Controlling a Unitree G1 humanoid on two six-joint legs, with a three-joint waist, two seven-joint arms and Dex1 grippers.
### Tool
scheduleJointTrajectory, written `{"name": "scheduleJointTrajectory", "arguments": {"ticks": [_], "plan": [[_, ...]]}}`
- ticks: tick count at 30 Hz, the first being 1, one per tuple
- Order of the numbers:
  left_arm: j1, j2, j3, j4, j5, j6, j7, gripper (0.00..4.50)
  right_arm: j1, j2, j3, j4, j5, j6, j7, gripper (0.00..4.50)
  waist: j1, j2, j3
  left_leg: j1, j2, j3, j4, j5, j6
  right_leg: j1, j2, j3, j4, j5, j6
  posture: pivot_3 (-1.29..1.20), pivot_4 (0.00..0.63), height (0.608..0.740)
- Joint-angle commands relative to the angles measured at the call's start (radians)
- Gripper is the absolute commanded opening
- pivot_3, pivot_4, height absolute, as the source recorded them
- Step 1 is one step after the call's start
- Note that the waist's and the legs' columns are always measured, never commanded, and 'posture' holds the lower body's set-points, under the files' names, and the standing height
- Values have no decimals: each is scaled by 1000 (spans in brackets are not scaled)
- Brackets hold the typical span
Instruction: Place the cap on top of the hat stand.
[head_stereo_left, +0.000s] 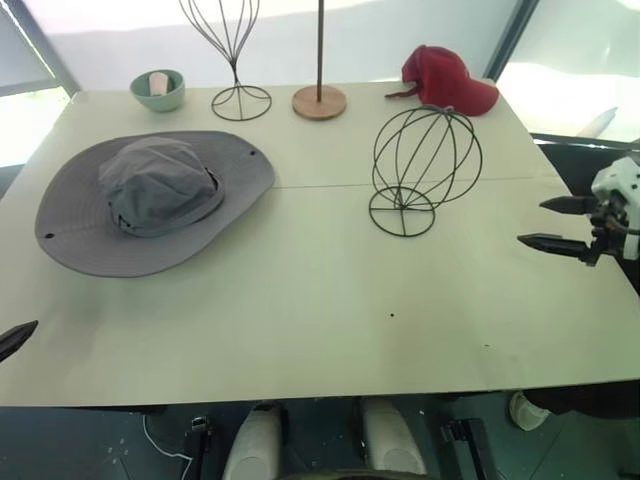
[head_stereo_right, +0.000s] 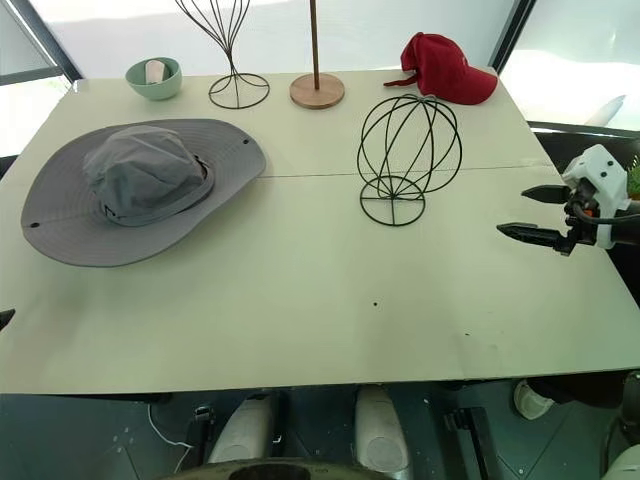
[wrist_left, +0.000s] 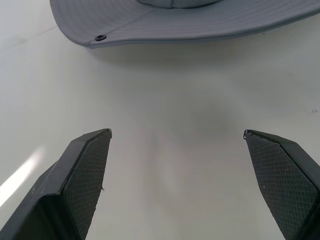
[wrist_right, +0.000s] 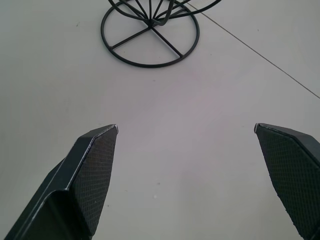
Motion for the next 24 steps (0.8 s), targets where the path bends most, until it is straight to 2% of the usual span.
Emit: {"name": "scheduleJointTrajectory", "arguments": {"ticks": [1,9,13,17,20,24], "plan": [[10,-7,49,-26,-1,-19,-8,4440,-42,1,-2,29,-11,-41,2,4500,0,0,0,0,0,0,0,0,0,0,0,0,0,0,0,0,150,740],[-30,-10,33,-24,25,-41,40,4440,-91,22,12,95,-37,-87,-12,4500,1,1,0,0,0,0,0,0,0,0,0,0,0,0,0,0,150,740],[-42,-2,4,-107,9,-26,18,4440,-89,10,5,95,-24,-61,13,4500,1,1,0,0,0,0,0,0,0,0,0,0,0,0,0,0,150,740],[-77,27,-83,-260,24,-30,3,4440,-40,-18,-26,-42,29,25,63,4500,4,1,1,0,0,0,0,0,0,0,0,0,1,0,0,0,150,740],[-126,79,-202,-346,99,-75,8,4440,75,-36,-86,-258,123,147,96,4500,6,1,1,0,0,-1,0,0,0,0,0,0,1,1,2,0,150,740],[-230,129,-380,-351,256,-201,57,4440,268,-47,-194,-590,258,322,86,4500,4,3,1,0,0,-1,0,0,0,0,0,0,1,2,3,0,150,740]]}}
